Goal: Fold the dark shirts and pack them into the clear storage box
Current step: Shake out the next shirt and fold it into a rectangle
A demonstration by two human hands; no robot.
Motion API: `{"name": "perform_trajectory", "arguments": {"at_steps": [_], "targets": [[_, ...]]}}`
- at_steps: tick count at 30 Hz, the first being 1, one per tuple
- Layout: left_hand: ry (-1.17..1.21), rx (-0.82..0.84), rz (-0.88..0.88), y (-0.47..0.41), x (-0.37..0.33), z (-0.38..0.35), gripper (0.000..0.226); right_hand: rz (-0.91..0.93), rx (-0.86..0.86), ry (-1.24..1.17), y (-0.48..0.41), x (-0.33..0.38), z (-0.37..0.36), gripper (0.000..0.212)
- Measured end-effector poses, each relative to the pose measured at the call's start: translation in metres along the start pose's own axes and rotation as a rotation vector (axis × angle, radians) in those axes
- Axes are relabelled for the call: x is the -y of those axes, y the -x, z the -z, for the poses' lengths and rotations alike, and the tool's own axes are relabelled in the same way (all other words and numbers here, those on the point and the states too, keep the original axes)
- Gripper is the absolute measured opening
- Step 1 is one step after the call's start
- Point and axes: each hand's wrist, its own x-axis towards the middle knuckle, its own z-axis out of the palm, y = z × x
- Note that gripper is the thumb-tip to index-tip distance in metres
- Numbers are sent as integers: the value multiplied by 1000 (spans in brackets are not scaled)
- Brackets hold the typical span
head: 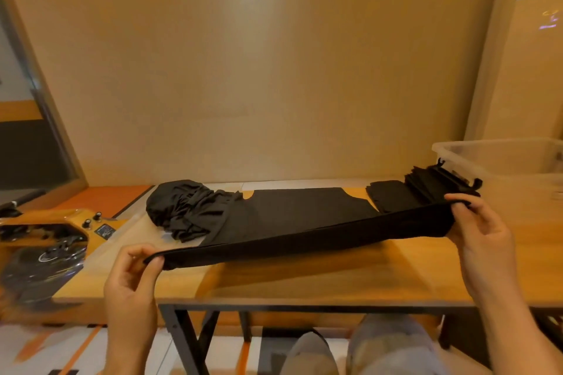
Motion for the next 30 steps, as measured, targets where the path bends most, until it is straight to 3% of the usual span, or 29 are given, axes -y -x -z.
{"name": "perform_trajectory", "arguments": {"at_steps": [1,5,12,17,30], "targets": [[3,-4,2,6,-3,2,32,-2,-10,29,7,4,3,13],[-8,34,28,24,-16,7,28,-18,-26,166,25,12,17,18],[25,109,158,39,-37,12,15,-92,-11,192,42,39,39,19],[-2,145,159,37,-41,6,9,-161,15,217,41,41,44,16],[-347,183,73,-74,12,-70,8,-213,34,351,-71,-12,-5,11]]}}
